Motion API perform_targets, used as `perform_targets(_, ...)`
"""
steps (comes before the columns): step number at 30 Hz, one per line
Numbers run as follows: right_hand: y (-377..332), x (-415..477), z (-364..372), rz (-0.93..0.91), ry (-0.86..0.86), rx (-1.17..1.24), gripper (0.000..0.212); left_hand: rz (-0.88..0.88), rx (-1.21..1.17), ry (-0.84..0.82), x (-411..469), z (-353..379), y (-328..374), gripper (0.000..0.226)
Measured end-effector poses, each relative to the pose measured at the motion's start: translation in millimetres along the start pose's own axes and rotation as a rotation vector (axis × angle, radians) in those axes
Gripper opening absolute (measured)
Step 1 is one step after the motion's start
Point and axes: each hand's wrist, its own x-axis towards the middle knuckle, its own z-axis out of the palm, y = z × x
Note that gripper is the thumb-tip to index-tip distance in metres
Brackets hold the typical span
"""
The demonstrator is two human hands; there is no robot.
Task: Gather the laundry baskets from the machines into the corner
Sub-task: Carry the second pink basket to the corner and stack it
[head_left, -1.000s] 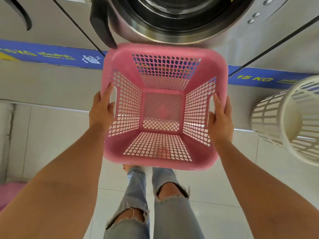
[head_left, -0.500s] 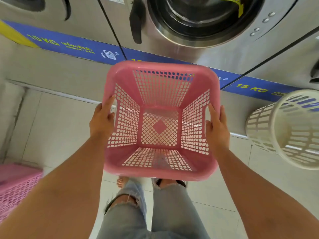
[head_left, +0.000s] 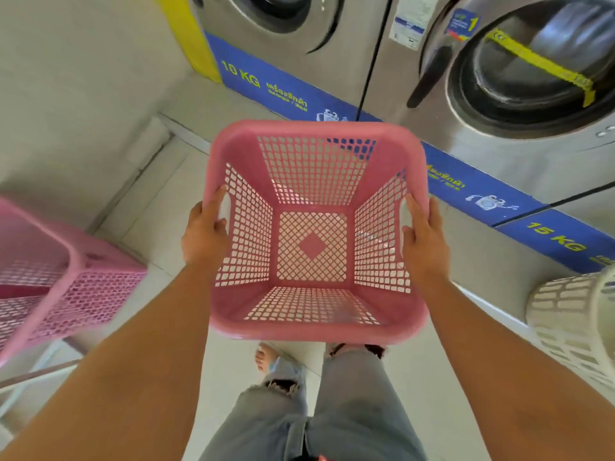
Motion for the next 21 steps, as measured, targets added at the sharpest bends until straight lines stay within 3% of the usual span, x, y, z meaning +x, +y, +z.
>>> perform_targets(11,-209,-73,104,-0.444,-0.093,0.056,0.057,-0.314,-0.155,0.375,-62,-156,-195,0.063)
perform_targets(21,-364,-150,155,-0.833,-0.064,0.221,0.059,-0.502,-0.151,0.887,-128,-256,-300,0.060)
